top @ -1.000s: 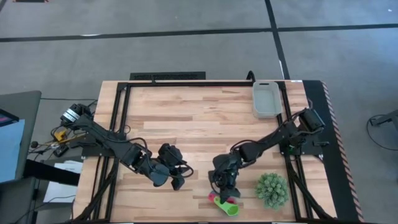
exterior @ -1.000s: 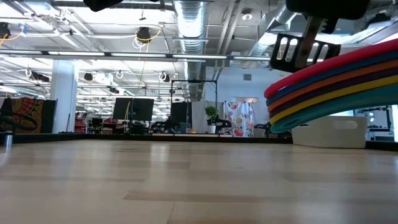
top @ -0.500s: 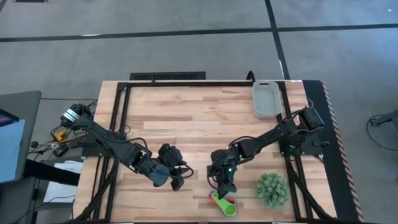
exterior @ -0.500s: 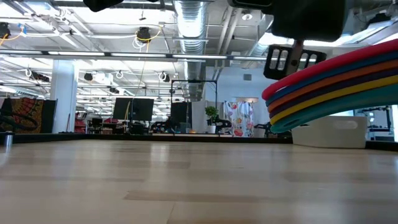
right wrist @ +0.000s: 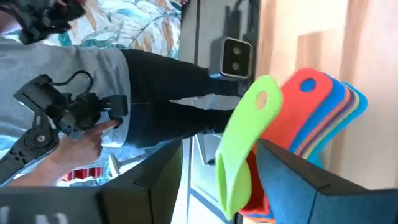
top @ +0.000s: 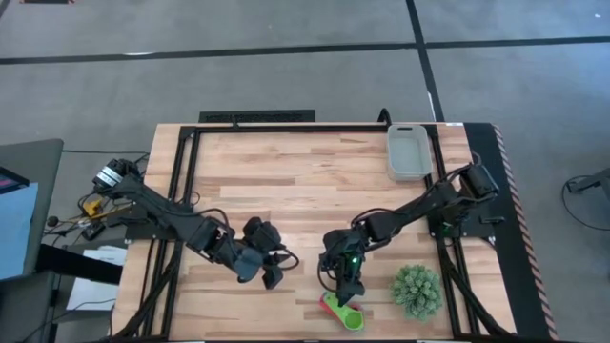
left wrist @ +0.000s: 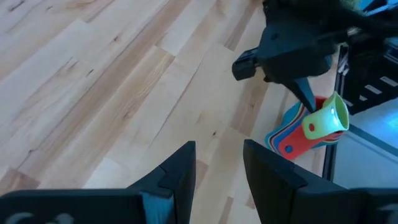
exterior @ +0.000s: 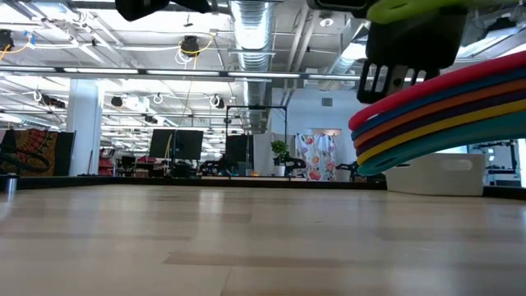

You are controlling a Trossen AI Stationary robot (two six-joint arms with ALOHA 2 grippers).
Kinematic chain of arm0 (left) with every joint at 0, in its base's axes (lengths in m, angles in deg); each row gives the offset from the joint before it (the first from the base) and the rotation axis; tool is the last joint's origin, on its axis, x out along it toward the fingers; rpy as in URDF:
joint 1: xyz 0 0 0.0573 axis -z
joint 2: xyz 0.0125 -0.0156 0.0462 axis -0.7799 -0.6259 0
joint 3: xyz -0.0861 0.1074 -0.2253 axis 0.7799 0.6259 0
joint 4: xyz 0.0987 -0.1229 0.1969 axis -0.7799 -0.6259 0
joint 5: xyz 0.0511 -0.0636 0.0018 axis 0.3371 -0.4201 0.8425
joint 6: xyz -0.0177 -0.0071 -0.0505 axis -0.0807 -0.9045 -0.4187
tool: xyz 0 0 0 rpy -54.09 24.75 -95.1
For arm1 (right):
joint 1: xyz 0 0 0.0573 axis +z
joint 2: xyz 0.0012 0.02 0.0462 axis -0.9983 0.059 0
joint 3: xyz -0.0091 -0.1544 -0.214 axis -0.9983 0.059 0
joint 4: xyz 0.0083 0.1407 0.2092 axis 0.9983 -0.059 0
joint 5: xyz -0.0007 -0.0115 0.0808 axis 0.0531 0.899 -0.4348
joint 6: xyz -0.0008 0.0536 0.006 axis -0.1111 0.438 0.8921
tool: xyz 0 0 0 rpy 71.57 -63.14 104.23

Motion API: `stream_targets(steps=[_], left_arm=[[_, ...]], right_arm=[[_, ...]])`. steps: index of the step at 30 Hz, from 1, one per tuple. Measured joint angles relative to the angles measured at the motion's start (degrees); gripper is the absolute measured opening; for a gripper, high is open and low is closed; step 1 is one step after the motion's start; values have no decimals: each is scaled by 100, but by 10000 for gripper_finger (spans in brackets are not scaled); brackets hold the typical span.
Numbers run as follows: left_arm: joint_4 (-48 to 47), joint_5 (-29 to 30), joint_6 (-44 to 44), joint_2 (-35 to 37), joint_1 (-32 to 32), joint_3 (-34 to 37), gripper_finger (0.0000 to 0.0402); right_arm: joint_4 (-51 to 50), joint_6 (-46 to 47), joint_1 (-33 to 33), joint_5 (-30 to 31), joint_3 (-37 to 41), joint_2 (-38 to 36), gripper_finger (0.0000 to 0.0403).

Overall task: Nest measuring cups in basket
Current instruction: Stack the green measuring cup on top of the orange measuring cup, then put the nested measuring cups into the bin

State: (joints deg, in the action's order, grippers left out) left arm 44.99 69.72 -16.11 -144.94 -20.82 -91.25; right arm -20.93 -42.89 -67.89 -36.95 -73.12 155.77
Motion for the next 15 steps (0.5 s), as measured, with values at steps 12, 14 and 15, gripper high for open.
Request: stream_targets(steps=[12, 14, 15], left_arm=[[-37, -107, 9, 0, -224, 2, 121], [-45, -149, 14, 0, -259, 2, 121], [-45, -177, 35, 0, -286, 2, 121]], right_arm=[[-1268, -615, -2, 1292, 2, -897, 235], [-1391, -517, 124, 1618, 0, -1097, 234], [-1448, -420, 226, 1849, -6, -1170, 232]])
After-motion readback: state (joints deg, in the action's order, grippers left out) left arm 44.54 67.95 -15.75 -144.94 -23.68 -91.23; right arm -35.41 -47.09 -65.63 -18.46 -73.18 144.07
